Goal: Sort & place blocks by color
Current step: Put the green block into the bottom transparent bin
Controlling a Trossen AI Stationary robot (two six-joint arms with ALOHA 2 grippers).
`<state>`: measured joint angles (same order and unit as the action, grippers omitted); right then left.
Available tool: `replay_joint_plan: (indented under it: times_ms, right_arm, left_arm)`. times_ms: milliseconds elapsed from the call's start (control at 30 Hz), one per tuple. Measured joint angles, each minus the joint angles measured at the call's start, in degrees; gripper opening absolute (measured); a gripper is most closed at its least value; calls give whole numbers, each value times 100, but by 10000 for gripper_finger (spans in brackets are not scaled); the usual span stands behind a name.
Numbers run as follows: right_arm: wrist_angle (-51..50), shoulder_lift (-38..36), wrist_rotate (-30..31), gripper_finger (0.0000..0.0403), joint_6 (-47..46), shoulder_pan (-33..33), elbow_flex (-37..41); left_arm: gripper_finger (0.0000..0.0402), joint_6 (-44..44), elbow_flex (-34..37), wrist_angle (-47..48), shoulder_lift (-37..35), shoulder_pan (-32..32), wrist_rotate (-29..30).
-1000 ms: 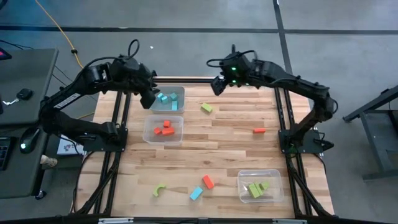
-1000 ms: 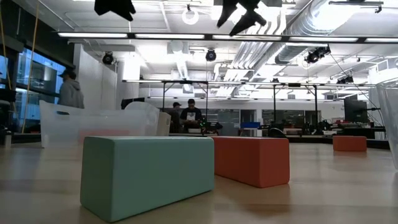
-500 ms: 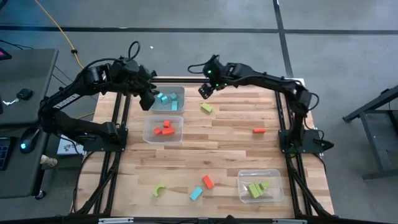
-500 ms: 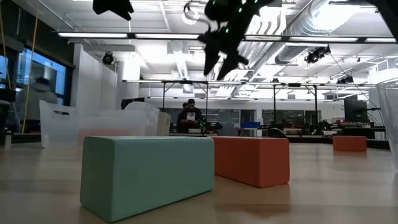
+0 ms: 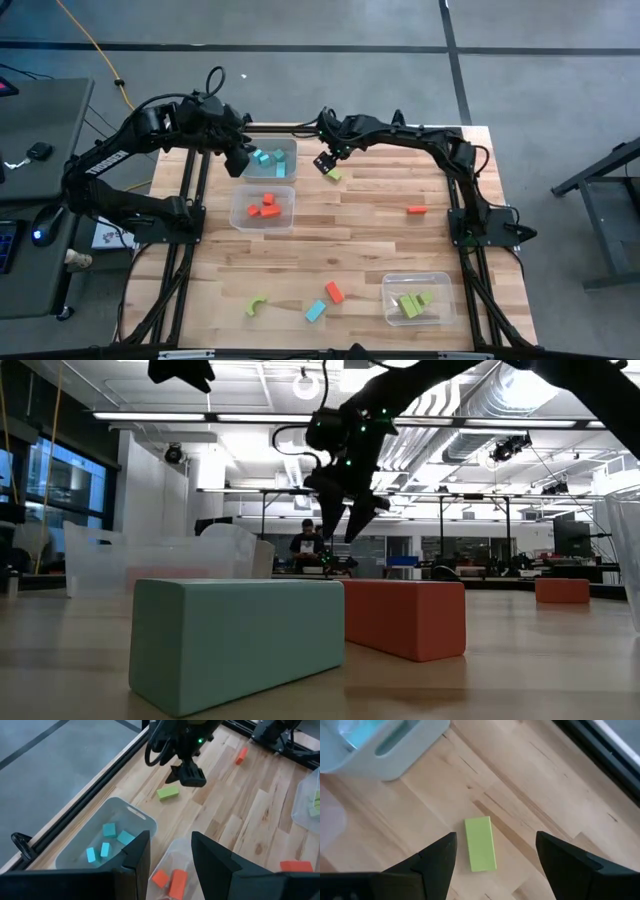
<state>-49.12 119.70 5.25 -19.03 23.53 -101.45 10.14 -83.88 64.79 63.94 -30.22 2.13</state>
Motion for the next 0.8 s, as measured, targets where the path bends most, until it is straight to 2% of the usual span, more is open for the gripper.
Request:
replay_joint_plan:
  times_ms: [400,800]
  right_arm:
    - [-43,521,-509,261,2,-13,0]
    - [-146,850,-442,261,2,-50,0]
  left_arm:
    - [117,19,0,-7,0,0,0]
    - [117,22,2,-31,0,0,0]
